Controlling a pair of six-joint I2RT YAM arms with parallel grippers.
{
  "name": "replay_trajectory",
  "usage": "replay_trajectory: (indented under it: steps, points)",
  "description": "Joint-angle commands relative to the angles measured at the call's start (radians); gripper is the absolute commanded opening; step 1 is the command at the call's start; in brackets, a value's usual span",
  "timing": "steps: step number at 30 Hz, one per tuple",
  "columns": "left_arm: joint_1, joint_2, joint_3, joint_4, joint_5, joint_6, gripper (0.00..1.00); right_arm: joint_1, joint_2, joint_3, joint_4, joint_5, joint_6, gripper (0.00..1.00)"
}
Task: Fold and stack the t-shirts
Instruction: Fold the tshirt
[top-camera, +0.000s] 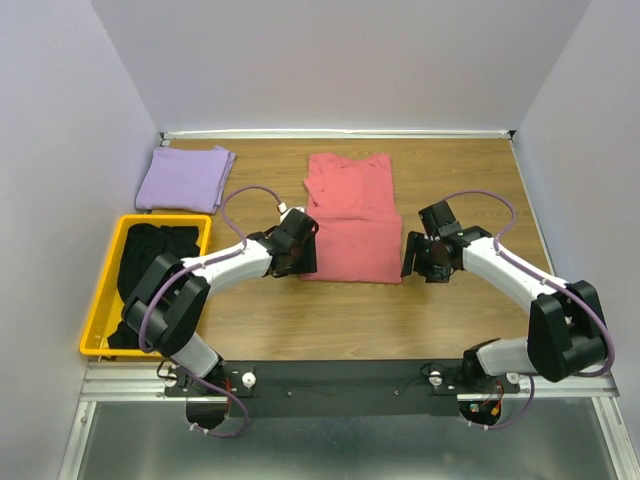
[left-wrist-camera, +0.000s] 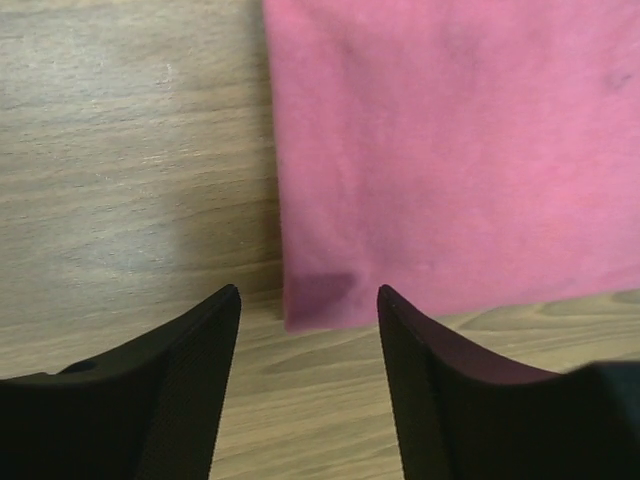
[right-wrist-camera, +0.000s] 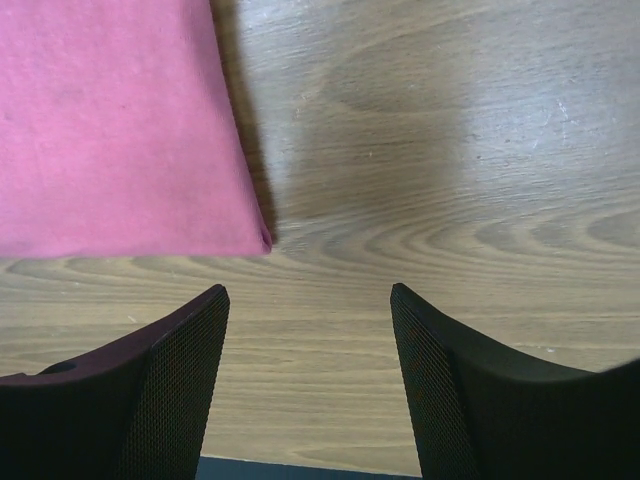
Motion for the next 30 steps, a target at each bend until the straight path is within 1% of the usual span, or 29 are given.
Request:
replay_trajectory:
  steps: [1, 12, 15, 18, 27, 30]
  points:
    - [-0.006, 0.03, 0.028, -0.039, -0.001, 0.033, 0.62, 0.018, 0.004, -0.004, -0.04, 0.057, 0.027, 0.73]
    - [-0.013, 0.113, 0.058, -0.06, 0.019, 0.057, 0.61, 0.033, 0.03, -0.002, -0.04, 0.06, 0.03, 0.73]
    - [-0.024, 0.143, 0.075, -0.089, 0.021, 0.054, 0.57, 0.041, 0.041, 0.001, -0.04, 0.064, 0.036, 0.73]
    - [-0.038, 0.163, 0.089, -0.109, 0.022, 0.05, 0.57, 0.049, 0.044, 0.003, -0.041, 0.064, 0.047, 0.73]
    - [-0.049, 0.148, 0.092, -0.177, -0.028, 0.054, 0.57, 0.073, 0.052, 0.01, -0.041, 0.065, 0.067, 0.72]
    - [-0.049, 0.15, 0.083, -0.175, -0.039, 0.054, 0.56, 0.084, 0.058, 0.013, -0.04, 0.073, 0.075, 0.72]
